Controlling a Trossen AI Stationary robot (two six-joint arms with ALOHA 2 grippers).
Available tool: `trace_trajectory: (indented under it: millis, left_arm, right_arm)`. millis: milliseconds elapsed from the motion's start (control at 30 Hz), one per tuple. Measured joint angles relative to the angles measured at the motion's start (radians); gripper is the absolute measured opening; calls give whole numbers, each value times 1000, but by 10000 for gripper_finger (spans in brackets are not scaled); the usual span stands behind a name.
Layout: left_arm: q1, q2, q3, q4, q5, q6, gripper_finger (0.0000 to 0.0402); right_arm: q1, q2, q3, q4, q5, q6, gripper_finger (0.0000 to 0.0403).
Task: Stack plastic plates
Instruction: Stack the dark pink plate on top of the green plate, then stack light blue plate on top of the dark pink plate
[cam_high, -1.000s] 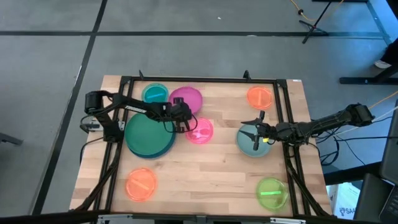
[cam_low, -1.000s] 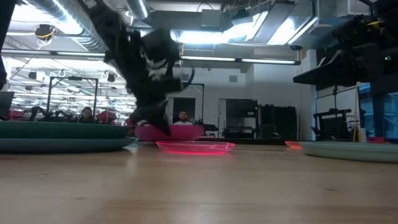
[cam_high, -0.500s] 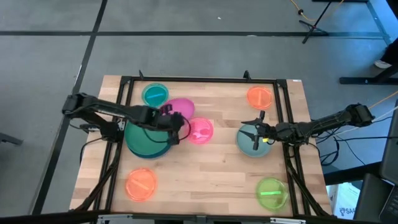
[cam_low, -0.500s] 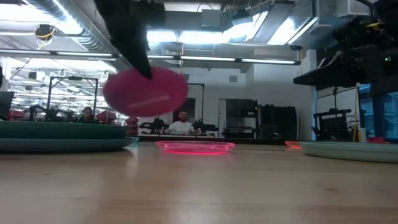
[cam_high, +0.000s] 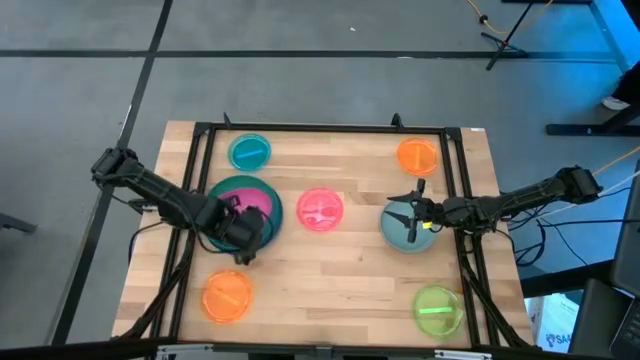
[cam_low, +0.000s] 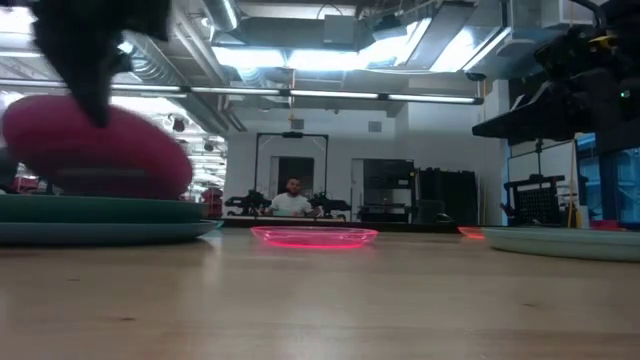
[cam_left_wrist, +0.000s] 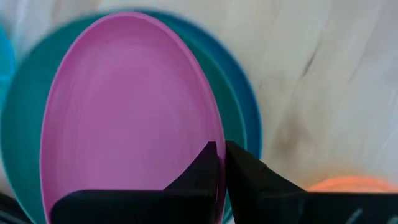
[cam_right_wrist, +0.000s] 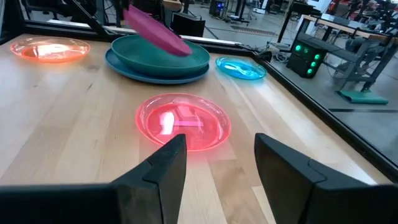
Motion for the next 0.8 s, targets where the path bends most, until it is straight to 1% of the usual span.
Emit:
trace_trajectory:
  millis: [167, 300, 467, 633, 700, 800]
  left_arm:
    - [-52, 1, -101, 28, 13, -16, 15]
    - [-53, 1, -131, 65, 1, -23, 24]
    - [-51, 1, -134, 72, -44, -44, 58]
    - [-51, 1, -134, 97, -24, -77, 102]
    - [-51, 1, -134, 137, -15, -78, 115]
    - [-51, 1, -134, 238, -18, -73, 126]
  right_arm:
    - [0, 0, 0, 0, 0, 0, 182]
    - [0, 0, 0, -2, 0, 0, 182]
    - [0, 0, 0, -21, 0, 0, 182]
    - [0, 0, 0, -78, 0, 5, 182]
    - [0, 0, 0, -101, 0, 9, 182]
    - [0, 0, 0, -131, 11, 30, 182]
